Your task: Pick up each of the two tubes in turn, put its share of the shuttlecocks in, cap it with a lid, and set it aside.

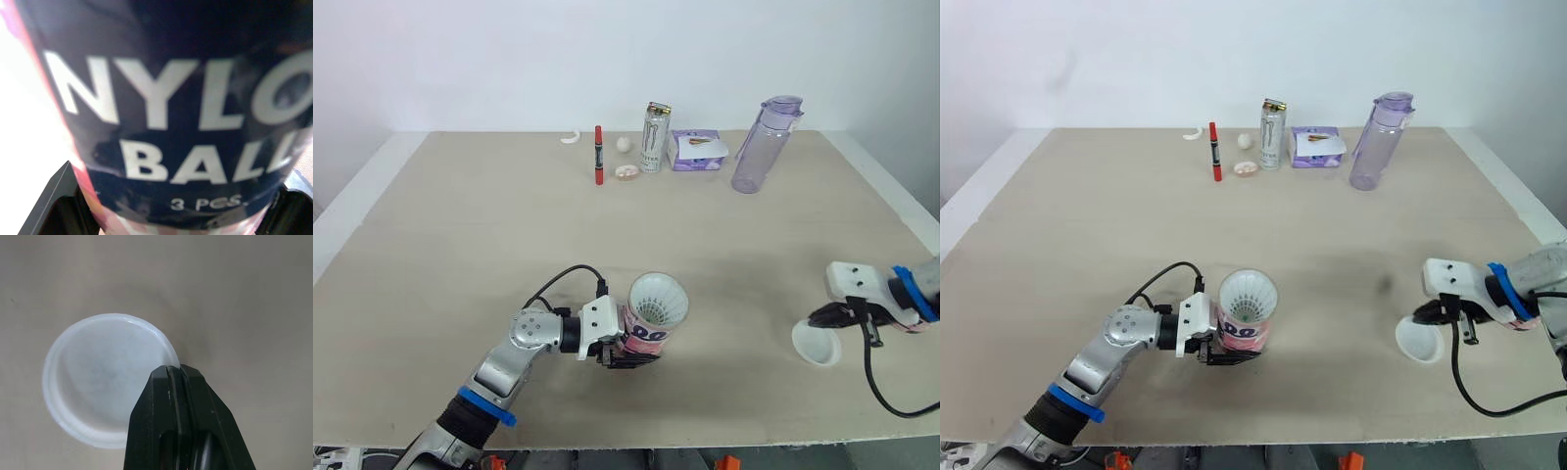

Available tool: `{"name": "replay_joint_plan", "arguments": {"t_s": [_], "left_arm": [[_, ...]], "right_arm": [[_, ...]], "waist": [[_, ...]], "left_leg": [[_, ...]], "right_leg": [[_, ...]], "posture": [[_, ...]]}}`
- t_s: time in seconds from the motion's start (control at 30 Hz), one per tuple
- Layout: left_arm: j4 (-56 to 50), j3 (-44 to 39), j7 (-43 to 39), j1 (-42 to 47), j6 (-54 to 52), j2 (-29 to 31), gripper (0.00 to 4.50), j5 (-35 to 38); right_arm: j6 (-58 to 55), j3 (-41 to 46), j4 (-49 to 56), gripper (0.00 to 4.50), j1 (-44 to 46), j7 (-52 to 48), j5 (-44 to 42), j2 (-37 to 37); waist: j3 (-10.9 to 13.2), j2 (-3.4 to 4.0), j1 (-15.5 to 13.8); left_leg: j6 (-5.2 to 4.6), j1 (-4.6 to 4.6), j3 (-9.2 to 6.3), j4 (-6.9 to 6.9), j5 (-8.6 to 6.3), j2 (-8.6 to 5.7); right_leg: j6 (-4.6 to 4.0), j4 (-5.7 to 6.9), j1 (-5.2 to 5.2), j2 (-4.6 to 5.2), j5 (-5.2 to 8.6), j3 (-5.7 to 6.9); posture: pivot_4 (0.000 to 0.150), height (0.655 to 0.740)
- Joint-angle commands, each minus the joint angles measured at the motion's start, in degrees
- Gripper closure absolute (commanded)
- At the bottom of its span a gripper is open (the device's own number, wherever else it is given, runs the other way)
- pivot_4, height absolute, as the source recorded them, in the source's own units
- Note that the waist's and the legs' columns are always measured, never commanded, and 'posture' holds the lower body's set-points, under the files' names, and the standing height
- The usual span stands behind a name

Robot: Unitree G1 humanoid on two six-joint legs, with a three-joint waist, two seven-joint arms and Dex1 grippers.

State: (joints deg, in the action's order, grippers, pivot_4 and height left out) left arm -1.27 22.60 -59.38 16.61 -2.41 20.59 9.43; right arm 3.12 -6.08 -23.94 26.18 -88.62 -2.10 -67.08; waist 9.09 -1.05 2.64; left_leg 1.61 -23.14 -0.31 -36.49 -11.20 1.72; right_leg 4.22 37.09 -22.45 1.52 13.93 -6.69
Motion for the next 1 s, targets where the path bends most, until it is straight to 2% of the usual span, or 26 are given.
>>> {"name": "replay_joint_plan", "arguments": {"t_s": [0.03,0.2,0.33,0.5,0.67,1.0], "left_arm": [[3.81,0.42,0.09,0.22,-2.34,0.41,1.15,-1.05],[5.83,0.03,0.43,1.95,-3.64,0.06,1.15,-0.88],[8.33,-0.35,2.39,3.72,-3.18,-0.58,1.15,-2.58],[10.84,-0.12,4.91,5.57,-3.79,-1.28,1.15,-4.52],[11.43,0.17,5.42,6.20,-4.00,-1.33,1.15,-4.69],[10.50,-0.06,5.79,5.89,-5.13,-0.68,1.15,-4.33]], "right_arm": [[-6.61,2.52,13.79,4.42,7.89,-1.93,-5.79,0.11],[-13.14,0.41,28.08,4.42,18.46,-1.98,-12.16,4.19],[-17.08,-2.50,35.27,4.42,28.40,-1.98,-18.01,11.64],[-16.54,-5.00,35.23,4.42,32.56,-2.36,-18.96,16.60],[-12.90,-9.49,32.54,4.42,34.30,-2.23,-15.40,20.85],[-4.79,-12.71,27.56,4.42,35.30,-3.49,-10.07,22.90]], "waist": [[0.06,0.22,0.04],[0.12,0.23,-0.13],[0.15,0.11,-0.12],[0.12,-0.04,-0.01],[0.13,-0.05,0.06],[0.13,-0.06,0.07]], "left_leg": [[0.00,0.00,0.01,-0.01,0.00,0.00],[0.00,0.00,-0.12,-0.02,0.00,-0.02],[0.02,-0.15,-0.17,-0.02,0.00,-0.04],[0.02,-0.16,-0.21,-0.02,0.00,0.04],[0.01,-0.13,-0.13,-0.06,0.02,0.02],[-0.01,-0.13,-0.14,-0.05,0.05,0.04]], "right_leg": [[0.00,0.00,0.00,0.00,-0.01,-0.01],[0.01,0.01,-0.01,-0.06,-0.01,0.03],[0.01,-0.04,-0.03,-0.02,0.06,0.06],[-0.08,0.01,-0.14,-0.08,-0.04,0.15],[-0.14,0.01,-0.14,-0.01,-0.11,0.13],[-0.24,0.01,-0.44,-0.04,-0.20,0.15]], "posture": [[0.150,0.7400],[0.150,0.7400],[0.150,0.7400],[0.150,0.7400],[0.150,0.7400],[0.150,0.7400]]}}
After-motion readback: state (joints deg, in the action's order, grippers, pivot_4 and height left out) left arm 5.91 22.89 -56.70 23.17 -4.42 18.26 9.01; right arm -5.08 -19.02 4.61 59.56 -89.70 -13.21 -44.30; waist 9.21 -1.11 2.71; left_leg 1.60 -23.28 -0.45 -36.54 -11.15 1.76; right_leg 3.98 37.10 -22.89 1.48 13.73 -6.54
